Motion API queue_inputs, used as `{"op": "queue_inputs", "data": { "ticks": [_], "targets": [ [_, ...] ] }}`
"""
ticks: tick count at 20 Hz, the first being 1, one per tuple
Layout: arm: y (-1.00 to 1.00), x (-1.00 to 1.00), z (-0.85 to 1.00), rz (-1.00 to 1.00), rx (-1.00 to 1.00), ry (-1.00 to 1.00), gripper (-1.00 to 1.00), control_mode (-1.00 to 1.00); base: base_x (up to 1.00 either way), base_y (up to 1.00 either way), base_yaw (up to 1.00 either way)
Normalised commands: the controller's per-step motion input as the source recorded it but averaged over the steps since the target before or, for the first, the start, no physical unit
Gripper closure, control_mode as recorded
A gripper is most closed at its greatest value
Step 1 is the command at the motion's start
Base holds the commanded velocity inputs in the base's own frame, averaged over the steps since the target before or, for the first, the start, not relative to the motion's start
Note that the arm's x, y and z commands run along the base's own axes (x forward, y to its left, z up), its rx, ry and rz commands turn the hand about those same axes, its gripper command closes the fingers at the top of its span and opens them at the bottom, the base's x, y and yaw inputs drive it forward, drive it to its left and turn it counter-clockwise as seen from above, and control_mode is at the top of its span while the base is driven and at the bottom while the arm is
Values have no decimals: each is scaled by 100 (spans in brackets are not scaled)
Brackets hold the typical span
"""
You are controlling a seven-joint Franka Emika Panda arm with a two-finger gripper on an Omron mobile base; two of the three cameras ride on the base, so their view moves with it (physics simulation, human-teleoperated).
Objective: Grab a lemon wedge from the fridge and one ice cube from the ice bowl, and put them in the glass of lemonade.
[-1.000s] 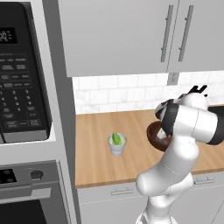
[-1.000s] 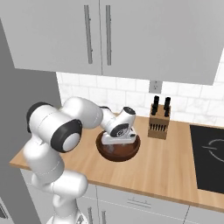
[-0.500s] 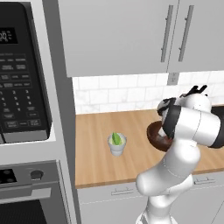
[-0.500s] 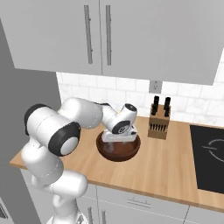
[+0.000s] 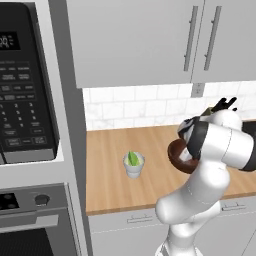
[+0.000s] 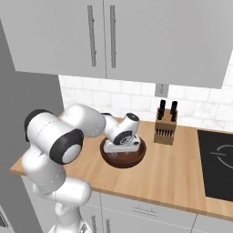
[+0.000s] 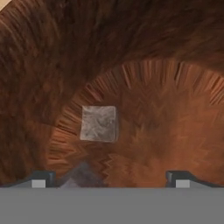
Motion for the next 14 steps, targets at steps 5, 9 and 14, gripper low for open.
{"op": "queue_inputs", "data": {
  "ticks": [5, 9, 14],
  "targets": [
    [0, 17, -9, 0, 0, 0, -100, -100, 0, 0, 0],
    [0, 4, -11, 0, 0, 0, -100, -100, 0, 0, 0],
    [0, -20, -13, 0, 0, 0, -100, -100, 0, 0, 0]
  ]
}}
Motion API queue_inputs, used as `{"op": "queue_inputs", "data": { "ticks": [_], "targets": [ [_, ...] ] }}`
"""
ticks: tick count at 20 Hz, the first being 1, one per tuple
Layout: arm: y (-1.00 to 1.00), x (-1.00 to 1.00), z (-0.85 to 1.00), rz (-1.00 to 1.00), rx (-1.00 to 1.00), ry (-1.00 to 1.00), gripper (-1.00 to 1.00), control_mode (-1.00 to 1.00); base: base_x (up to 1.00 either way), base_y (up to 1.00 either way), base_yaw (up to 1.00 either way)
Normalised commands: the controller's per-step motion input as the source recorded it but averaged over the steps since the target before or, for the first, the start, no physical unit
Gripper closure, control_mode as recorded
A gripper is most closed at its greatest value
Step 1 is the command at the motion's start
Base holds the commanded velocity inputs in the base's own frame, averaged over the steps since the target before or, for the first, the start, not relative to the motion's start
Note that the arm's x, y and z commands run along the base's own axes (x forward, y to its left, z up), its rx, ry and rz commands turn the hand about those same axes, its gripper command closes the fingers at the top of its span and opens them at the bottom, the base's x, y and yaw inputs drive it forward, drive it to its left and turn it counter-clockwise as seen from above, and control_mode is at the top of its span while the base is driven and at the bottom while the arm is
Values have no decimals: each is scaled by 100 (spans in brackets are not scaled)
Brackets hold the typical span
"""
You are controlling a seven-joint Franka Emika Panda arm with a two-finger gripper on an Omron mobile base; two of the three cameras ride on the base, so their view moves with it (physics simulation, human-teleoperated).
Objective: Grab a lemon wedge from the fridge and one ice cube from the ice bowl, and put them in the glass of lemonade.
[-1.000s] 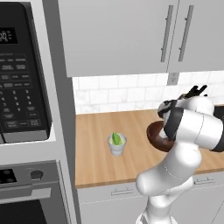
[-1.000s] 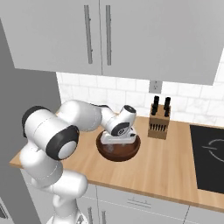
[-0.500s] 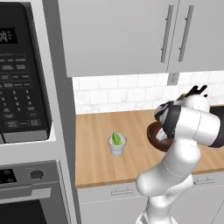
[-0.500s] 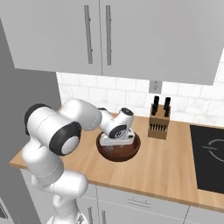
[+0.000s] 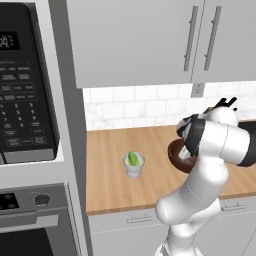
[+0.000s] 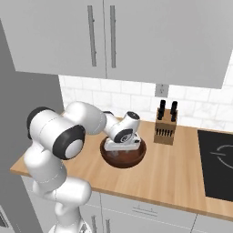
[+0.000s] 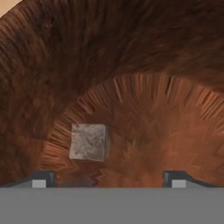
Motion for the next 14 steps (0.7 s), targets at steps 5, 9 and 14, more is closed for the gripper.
{"op": "queue_inputs", "data": {
  "ticks": [5, 9, 14],
  "targets": [
    [0, -29, -30, 1, 0, 0, -100, -100, 0, 0, 0],
    [0, -7, -54, 4, 0, -9, -100, -100, 0, 0, 0],
    [0, -2, -50, 5, 0, -8, -100, -100, 0, 0, 0]
  ]
}}
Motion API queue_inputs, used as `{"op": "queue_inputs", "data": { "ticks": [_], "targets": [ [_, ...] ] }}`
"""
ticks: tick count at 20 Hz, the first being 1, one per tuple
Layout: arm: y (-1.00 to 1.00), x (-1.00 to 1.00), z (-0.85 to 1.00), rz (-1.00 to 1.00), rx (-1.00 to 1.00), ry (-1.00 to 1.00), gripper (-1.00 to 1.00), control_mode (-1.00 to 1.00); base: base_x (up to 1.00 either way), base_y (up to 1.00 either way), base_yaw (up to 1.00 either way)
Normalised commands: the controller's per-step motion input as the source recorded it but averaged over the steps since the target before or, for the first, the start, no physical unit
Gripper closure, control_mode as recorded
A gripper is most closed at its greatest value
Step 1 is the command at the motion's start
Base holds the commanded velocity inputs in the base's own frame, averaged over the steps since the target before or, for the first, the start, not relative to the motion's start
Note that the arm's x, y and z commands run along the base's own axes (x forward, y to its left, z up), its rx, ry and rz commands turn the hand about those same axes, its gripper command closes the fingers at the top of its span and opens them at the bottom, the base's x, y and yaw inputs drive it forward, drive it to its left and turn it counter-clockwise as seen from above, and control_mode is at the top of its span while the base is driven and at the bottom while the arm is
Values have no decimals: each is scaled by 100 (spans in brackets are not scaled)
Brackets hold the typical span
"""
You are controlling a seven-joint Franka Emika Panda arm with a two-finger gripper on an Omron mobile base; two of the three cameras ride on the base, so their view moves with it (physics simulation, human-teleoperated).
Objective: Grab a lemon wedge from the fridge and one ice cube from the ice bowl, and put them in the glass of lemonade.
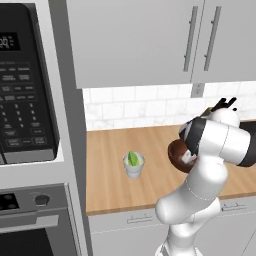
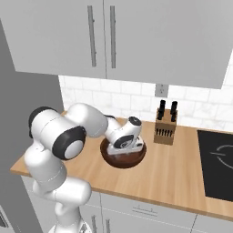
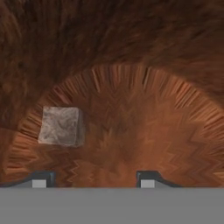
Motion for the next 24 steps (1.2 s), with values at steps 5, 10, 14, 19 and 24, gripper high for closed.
{"op": "queue_inputs", "data": {
  "ticks": [5, 10, 14, 19, 24],
  "targets": [
    [1, -7, -47, 9, 0, -11, -100, -100, 0, 0, 0],
    [12, 47, -3, 10, -1, -7, -100, -100, 0, 0, 0],
    [12, 43, 18, 7, 0, 0, -100, -100, 0, 0, 0],
    [0, -3, 51, 2, 0, 0, -100, -100, 0, 0, 0],
    [6, -22, 33, 0, 2, 8, -100, -100, 0, 0, 0]
  ]
}}
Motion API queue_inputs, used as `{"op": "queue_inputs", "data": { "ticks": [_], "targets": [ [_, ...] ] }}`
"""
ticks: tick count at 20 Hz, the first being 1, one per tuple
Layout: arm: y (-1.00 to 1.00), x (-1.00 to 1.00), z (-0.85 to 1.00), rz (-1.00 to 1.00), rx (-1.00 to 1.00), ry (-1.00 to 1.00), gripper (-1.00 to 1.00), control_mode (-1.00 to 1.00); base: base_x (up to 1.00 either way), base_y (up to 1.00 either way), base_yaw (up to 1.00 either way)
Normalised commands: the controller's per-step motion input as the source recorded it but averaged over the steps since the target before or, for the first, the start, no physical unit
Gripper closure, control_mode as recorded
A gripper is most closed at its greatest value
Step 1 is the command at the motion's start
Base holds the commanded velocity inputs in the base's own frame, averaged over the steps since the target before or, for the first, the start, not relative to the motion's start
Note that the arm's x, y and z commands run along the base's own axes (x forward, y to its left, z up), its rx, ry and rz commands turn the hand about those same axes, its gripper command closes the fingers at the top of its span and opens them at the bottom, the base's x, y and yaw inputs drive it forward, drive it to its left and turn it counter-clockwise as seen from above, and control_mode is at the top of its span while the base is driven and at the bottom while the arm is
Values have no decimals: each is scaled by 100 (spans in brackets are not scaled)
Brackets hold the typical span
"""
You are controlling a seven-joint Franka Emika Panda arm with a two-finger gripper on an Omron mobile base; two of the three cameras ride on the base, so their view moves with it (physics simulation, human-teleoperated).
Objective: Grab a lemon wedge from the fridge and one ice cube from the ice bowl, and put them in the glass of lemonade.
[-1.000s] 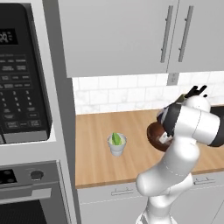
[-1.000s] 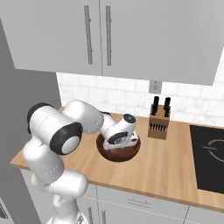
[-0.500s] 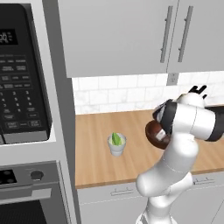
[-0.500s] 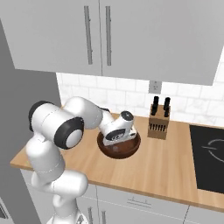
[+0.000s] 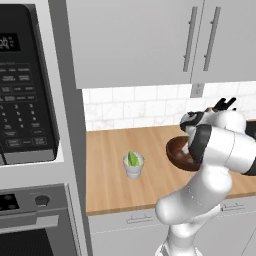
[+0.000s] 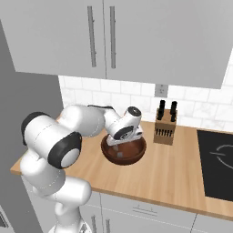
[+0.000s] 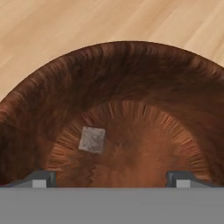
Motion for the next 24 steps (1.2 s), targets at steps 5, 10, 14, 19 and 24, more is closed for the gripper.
{"op": "queue_inputs", "data": {
  "ticks": [5, 10, 14, 19, 24],
  "targets": [
    [45, 13, -25, 0, 0, 11, -100, -100, 0, 0, 0],
    [13, 6, -17, -1, 0, 0, -100, -100, 0, 0, 0],
    [0, 0, -24, -1, 0, 0, -100, -100, 0, 0, 0],
    [0, 13, -41, 0, 0, 0, -100, -100, 0, 0, 0],
    [0, 11, -31, -1, 0, 0, -100, -100, 0, 0, 0]
  ]
}}
